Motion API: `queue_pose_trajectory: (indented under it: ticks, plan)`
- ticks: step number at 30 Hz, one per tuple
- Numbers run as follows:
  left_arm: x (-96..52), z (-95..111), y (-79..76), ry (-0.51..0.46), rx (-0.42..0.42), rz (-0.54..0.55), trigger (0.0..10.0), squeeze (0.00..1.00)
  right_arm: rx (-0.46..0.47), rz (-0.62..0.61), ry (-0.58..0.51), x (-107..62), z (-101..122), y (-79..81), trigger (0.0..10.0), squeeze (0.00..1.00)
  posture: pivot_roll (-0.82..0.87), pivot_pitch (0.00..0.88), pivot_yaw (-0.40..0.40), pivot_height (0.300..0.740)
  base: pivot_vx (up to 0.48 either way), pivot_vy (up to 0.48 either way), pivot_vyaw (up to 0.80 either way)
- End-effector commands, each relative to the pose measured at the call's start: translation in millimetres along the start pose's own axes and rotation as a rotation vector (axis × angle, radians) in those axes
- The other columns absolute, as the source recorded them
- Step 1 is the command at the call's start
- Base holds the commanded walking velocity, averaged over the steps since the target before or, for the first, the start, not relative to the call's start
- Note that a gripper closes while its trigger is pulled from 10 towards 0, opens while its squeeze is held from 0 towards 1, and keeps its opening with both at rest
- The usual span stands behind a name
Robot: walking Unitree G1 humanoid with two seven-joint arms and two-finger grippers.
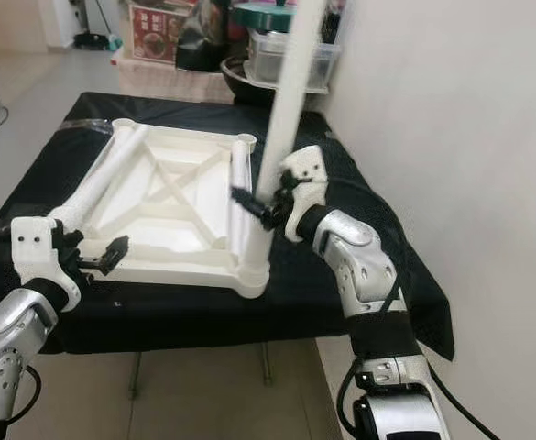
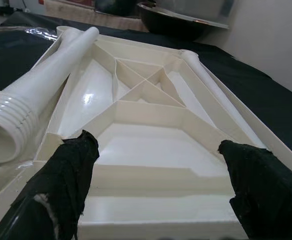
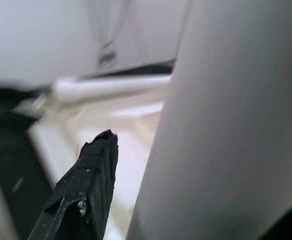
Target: Building children table
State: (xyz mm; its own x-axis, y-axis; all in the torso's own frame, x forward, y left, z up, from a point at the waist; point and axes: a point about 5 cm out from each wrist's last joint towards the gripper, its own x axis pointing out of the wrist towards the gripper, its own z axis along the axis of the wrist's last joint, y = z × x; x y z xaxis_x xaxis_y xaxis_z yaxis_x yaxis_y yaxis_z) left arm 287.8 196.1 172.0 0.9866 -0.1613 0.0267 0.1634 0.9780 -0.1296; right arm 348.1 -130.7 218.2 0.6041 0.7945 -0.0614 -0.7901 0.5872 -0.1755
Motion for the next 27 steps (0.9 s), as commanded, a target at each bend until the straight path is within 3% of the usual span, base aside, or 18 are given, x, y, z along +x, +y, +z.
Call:
queue_pose_trajectory:
  ticks: [1, 3, 4, 5, 6, 12, 13, 14, 16, 17, 21, 23, 24, 25, 26, 27]
  plan:
    - [0.2, -2.1, -5.0, -0.001, -0.006, -0.017, 10.0, 0.00, -0.009, 0.120, 0.030, 14.8, -6.8, 13.4, 4.9, 0.00, 0.13, 0.000, -0.156, 0.740, 0.000, 0.000, 0.00]
    - [1.1, -2.2, -6.4, -0.002, -0.009, -0.020, 10.0, 0.00, 0.001, 0.135, 0.038, 23.1, -8.2, 14.1, 4.9, 0.00, 0.13, 0.000, -0.159, 0.740, 0.000, 0.000, 0.00]
    - [1.5, -2.2, -7.3, -0.003, -0.009, -0.021, 10.0, 0.00, 0.004, 0.135, 0.042, 26.9, -8.8, 13.4, 3.3, 0.00, 0.13, 0.000, -0.161, 0.740, 0.000, 0.000, 0.00]
    - [1.5, -2.2, -7.3, -0.003, -0.009, -0.021, 10.0, 0.00, 0.004, 0.135, 0.042, 26.9, -8.8, 13.4, 3.3, 0.00, 0.13, 0.000, -0.161, 0.740, 0.000, 0.000, 0.00]
    - [1.7, -2.0, -7.9, -0.004, -0.009, -0.023, 10.0, 0.00, 0.045, 0.109, 0.047, 30.8, -8.3, 7.6, 0.0, 0.00, 0.13, 0.000, -0.165, 0.740, 0.000, 0.000, 0.00]
    - [-0.1, -2.3, -4.9, -0.003, -0.008, -0.012, 10.0, 0.00, 0.177, -0.148, 0.089, 31.7, -14.5, -18.1, 0.0, 0.00, 0.13, 0.000, -0.170, 0.740, 0.000, 0.000, 0.00]
    - [-0.9, -3.1, -4.6, -0.001, -0.008, -0.008, 10.0, 0.00, 0.241, -0.319, 0.112, 26.3, -21.6, -31.8, 0.0, 0.00, 0.13, 0.000, -0.171, 0.740, 0.000, 0.000, 0.00]
    - [-0.9, -3.1, -4.6, -0.001, -0.008, -0.008, 10.0, 0.00, 0.241, -0.319, 0.112, 26.3, -21.6, -31.8, 0.0, 0.00, 0.13, 0.000, -0.171, 0.740, 0.000, 0.000, 0.00]
    - [-2.8, -5.0, -6.1, 0.002, -0.011, -0.006, 10.0, 0.00, 0.397, -0.708, 0.158, 4.9, -42.8, -51.1, 0.0, 0.00, 0.13, 0.000, -0.171, 0.740, 0.000, 0.000, 0.00]
    - [-3.4, -5.5, -6.7, 0.004, -0.012, -0.006, 10.0, 0.00, 0.429, -0.808, 0.179, -2.4, -49.6, -53.3, 0.0, 0.00, 0.13, 0.000, -0.171, 0.740, 0.000, 0.000, 0.00]
    - [-3.8, -5.5, -6.9, 0.004, -0.013, -0.007, 10.0, 0.00, 0.439, -0.853, 0.185, -4.4, -52.5, -44.5, 0.0, 0.00, 0.13, 0.000, -0.161, 0.740, 0.000, 0.000, 0.00]
    - [-1.7, -3.9, -8.8, 0.002, -0.016, -0.016, 10.0, 0.00, 0.426, -0.800, 0.175, 9.9, -46.7, -6.8, 0.0, 0.00, 0.11, 0.000, -0.140, 0.740, 0.000, 0.000, 0.00]
    - [-1.7, -3.9, -8.8, 0.002, -0.016, -0.016, 10.0, 0.00, 0.426, -0.800, 0.175, 9.9, -46.7, -6.8, 0.0, 0.00, 0.11, 0.000, -0.140, 0.740, 0.000, 0.000, 0.00]
    - [1.2, -3.0, -10.2, 0.000, -0.012, -0.024, 10.0, 0.00, 0.421, -0.744, 0.170, 20.2, -41.5, 12.0, 4.5, 0.00, 0.11, 0.000, -0.132, 0.740, 0.000, 0.000, 0.00]
    - [4.1, -2.9, -11.6, 0.001, 0.002, -0.033, 10.0, 0.00, 0.414, -0.691, 0.162, 29.3, -37.0, 24.0, 10.0, 0.00, 0.11, 0.000, -0.131, 0.740, 0.000, 0.000, 0.00]
    - [6.2, -3.8, -12.4, 0.005, 0.017, -0.041, 10.0, 0.00, 0.407, -0.654, 0.145, 35.0, -33.2, 30.0, 10.0, 0.00, 0.11, 0.000, -0.131, 0.740, 0.000, 0.000, 0.00]
